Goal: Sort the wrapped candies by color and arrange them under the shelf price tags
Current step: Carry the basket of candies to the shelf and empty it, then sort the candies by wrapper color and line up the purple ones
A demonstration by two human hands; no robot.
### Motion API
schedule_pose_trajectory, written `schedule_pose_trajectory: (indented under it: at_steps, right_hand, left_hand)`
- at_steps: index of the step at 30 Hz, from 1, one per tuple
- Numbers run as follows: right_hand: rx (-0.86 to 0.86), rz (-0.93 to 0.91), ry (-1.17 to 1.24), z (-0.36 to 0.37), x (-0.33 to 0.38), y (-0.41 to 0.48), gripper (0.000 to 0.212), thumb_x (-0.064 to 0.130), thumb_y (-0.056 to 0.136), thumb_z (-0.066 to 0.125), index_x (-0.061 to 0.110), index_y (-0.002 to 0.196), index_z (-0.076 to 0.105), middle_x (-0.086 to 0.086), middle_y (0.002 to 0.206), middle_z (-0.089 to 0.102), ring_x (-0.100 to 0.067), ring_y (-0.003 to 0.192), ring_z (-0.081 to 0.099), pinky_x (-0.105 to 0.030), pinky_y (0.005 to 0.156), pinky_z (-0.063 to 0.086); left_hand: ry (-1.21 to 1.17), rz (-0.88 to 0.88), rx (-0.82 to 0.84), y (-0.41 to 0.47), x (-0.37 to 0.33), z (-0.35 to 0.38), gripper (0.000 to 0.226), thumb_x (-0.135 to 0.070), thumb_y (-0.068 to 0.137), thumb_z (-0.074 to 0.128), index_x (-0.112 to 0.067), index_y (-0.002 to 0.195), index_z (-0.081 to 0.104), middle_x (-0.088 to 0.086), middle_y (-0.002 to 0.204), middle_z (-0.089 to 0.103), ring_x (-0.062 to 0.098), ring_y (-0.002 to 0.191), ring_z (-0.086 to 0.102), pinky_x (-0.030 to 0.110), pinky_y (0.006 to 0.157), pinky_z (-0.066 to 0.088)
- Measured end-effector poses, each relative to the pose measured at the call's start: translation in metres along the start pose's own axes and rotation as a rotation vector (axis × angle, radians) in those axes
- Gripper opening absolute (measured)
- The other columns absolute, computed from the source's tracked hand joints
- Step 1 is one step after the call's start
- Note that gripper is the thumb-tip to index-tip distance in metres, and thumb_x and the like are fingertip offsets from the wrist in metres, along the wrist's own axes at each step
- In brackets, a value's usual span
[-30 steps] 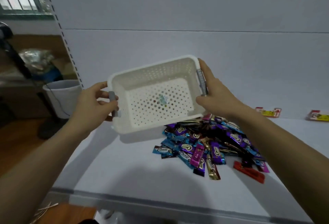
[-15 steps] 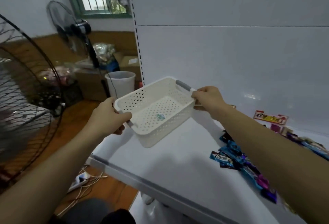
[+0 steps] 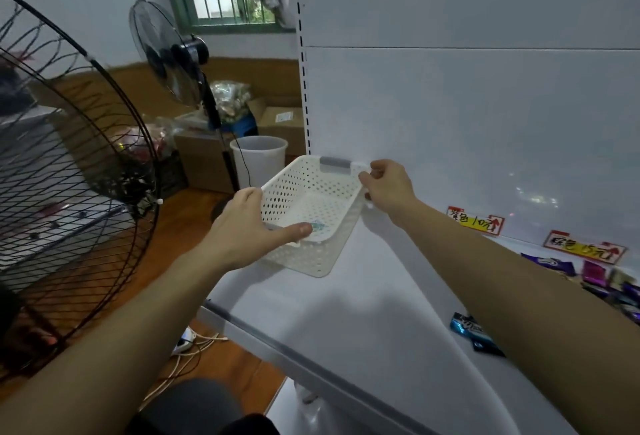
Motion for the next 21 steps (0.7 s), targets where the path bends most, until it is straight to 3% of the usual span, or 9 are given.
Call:
schedule_pose_trajectory:
  at_steps: [3, 5, 8, 10, 12, 14, 16, 18, 21]
  right_hand:
    - [-0.02, -0.038, -0.118, 0.0, 0.005, 0.004, 0.016, 0.031, 0.094, 0.064, 0.016, 0.088, 0.06, 0.001, 0.077, 0.056, -0.022, 0.077, 0.058, -0.031, 0.07, 0.048]
    - [-0.002, -0.057, -0.18, 0.002, 0.005, 0.005, 0.03, 0.029, 0.096, 0.061, 0.019, 0.07, 0.048, 0.003, 0.065, 0.046, -0.021, 0.067, 0.048, -0.03, 0.059, 0.037]
    - [0.073, -0.073, -0.259, -0.002, 0.007, -0.001, 0.02, 0.033, 0.099, 0.057, 0.014, 0.091, 0.059, 0.001, 0.08, 0.056, -0.023, 0.079, 0.054, -0.029, 0.064, 0.04]
    - [0.104, -0.111, -0.328, -0.018, 0.007, -0.014, 0.042, 0.036, 0.101, 0.054, 0.01, 0.133, 0.056, -0.005, 0.115, 0.063, -0.024, 0.107, 0.059, -0.029, 0.086, 0.044]
    - [0.134, -0.183, -0.457, -0.047, 0.007, -0.035, 0.049, 0.034, 0.101, 0.054, 0.013, 0.145, 0.047, -0.006, 0.135, 0.058, -0.023, 0.123, 0.055, -0.026, 0.096, 0.039]
    - [0.182, -0.259, -0.615, -0.085, 0.002, -0.061, 0.046, 0.029, 0.1, 0.057, 0.016, 0.143, 0.05, -0.005, 0.137, 0.058, -0.021, 0.123, 0.055, -0.027, 0.1, 0.039]
    - [0.178, -0.291, -0.729, -0.129, -0.009, -0.09, 0.043, 0.025, 0.099, 0.058, 0.017, 0.141, 0.053, -0.004, 0.136, 0.058, -0.021, 0.122, 0.055, -0.027, 0.102, 0.039]
    - [0.112, -0.329, -0.771, -0.174, -0.017, -0.124, 0.037, 0.021, 0.099, 0.058, 0.02, 0.135, 0.058, 0.0, 0.131, 0.061, -0.018, 0.12, 0.055, -0.026, 0.099, 0.04]
    - [-0.019, -0.345, -0.784, -0.235, -0.028, -0.173, 0.031, 0.018, 0.097, 0.061, 0.025, 0.127, 0.063, 0.008, 0.123, 0.064, -0.009, 0.11, 0.057, -0.017, 0.088, 0.039]
  left_hand:
    - [0.048, 0.016, -0.012, 0.01, 0.007, -0.003, 0.105, -0.101, 0.054, 0.045, -0.029, 0.13, 0.045, -0.013, 0.114, 0.049, 0.01, 0.103, 0.051, 0.026, 0.078, 0.056]
    - [0.071, 0.029, -0.001, 0.013, 0.014, -0.006, 0.096, -0.099, 0.059, 0.042, -0.03, 0.126, 0.046, -0.013, 0.109, 0.05, 0.011, 0.102, 0.051, 0.028, 0.079, 0.057]
    - [0.112, 0.05, 0.004, 0.013, 0.02, -0.01, 0.096, -0.101, 0.065, 0.034, -0.03, 0.13, 0.045, -0.012, 0.118, 0.053, 0.012, 0.11, 0.052, 0.046, 0.093, 0.055]
    - [0.164, 0.063, -0.019, 0.014, 0.018, -0.013, 0.104, -0.097, 0.07, 0.028, -0.026, 0.146, 0.038, -0.005, 0.145, 0.047, 0.021, 0.133, 0.045, 0.062, 0.112, 0.035]
    - [0.159, 0.111, -0.102, 0.015, 0.005, -0.021, 0.102, -0.091, 0.077, 0.027, -0.024, 0.154, 0.032, -0.001, 0.158, 0.037, 0.023, 0.144, 0.036, 0.065, 0.117, 0.023]
    - [0.11, 0.218, -0.175, 0.013, -0.02, -0.027, 0.089, -0.083, 0.083, 0.034, -0.025, 0.151, 0.038, -0.001, 0.156, 0.042, 0.022, 0.141, 0.039, 0.06, 0.115, 0.031]
    - [0.066, 0.355, -0.189, 0.007, -0.051, -0.024, 0.074, -0.07, 0.087, 0.042, -0.026, 0.146, 0.047, -0.004, 0.152, 0.046, 0.018, 0.14, 0.041, 0.045, 0.116, 0.032]
    - [0.037, 0.505, -0.157, -0.005, -0.086, -0.011, 0.063, -0.064, 0.089, 0.044, -0.029, 0.141, 0.053, -0.012, 0.147, 0.049, 0.008, 0.136, 0.04, 0.03, 0.11, 0.028]
    - [-0.005, 0.66, -0.038, -0.023, -0.13, 0.028, 0.065, -0.068, 0.088, 0.038, -0.031, 0.138, 0.055, -0.018, 0.145, 0.049, -0.004, 0.132, 0.038, 0.023, 0.11, 0.027]
Point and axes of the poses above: each hand's wrist, its own y-axis towards the middle knuckle, its own z-axis out of the palm, x = y × z, the point moved 3 cm from there along y, towards the middle knuckle
